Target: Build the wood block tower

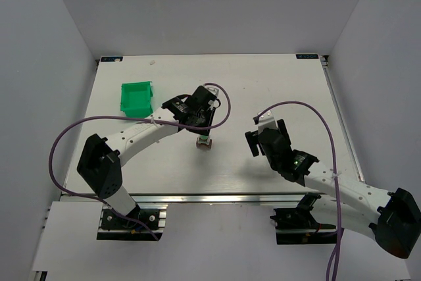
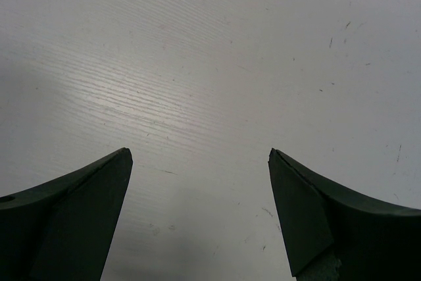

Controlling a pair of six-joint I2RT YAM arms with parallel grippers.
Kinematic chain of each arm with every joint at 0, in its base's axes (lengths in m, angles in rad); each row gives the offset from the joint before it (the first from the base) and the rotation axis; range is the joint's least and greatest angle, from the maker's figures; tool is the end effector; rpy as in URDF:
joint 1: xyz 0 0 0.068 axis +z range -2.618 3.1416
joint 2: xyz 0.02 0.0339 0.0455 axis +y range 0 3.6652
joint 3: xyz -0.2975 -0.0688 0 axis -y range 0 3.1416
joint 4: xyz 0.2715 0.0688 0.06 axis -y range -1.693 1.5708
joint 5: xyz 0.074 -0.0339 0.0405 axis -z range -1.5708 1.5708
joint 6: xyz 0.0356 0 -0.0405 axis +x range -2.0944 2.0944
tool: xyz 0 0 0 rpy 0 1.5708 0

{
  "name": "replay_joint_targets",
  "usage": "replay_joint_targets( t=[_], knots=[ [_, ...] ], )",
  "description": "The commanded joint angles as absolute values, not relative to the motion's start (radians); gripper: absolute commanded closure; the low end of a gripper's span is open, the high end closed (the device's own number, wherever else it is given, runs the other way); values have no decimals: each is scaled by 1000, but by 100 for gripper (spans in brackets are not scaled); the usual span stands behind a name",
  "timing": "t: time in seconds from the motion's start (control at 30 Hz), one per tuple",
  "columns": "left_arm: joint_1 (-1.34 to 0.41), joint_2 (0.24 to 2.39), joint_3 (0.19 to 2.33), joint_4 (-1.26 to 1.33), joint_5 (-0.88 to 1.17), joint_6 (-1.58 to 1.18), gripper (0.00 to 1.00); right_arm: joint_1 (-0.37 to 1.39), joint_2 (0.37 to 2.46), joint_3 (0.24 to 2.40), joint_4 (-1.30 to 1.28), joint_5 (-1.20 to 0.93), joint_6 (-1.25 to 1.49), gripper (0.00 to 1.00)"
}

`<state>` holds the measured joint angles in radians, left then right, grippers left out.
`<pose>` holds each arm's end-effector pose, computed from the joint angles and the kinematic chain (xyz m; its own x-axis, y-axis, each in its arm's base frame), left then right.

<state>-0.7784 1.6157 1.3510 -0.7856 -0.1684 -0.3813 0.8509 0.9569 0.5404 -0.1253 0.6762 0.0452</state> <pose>0.2643 -0.2523 0.3029 -0.8089 0.2824 -0.5157 0.3575 0.9326 -0.0501 0.1541 0.1420 0.2492 -0.3502 -0.3459 -0.8705 -0.2173 0.9340 -0.2837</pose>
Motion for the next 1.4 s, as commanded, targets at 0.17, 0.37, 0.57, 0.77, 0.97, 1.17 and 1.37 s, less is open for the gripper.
replay_joint_targets(
  t=[0.17,0.37,0.57,0.77,0.97,1.17,1.37],
  knots=[
    [-785,1614,1350,-767,-170,-374,90,848,962,552,-112,681,46,11],
    [-785,1620,1353,-770,-175,-373,90,845,951,548,-104,672,44,11],
    [-787,1621,1353,-769,-181,-371,88,845,951,548,-103,667,41,10],
    [-787,1624,1350,-765,-179,-373,87,847,934,545,-100,646,41,11],
    [-787,1617,1351,-764,-181,-373,84,847,925,540,-95,637,38,10],
    [-787,1615,1350,-769,-186,-374,71,847,931,541,-97,634,37,11],
    [-788,1608,1347,-764,-183,-374,53,847,931,541,-95,623,34,11]
  ],
)
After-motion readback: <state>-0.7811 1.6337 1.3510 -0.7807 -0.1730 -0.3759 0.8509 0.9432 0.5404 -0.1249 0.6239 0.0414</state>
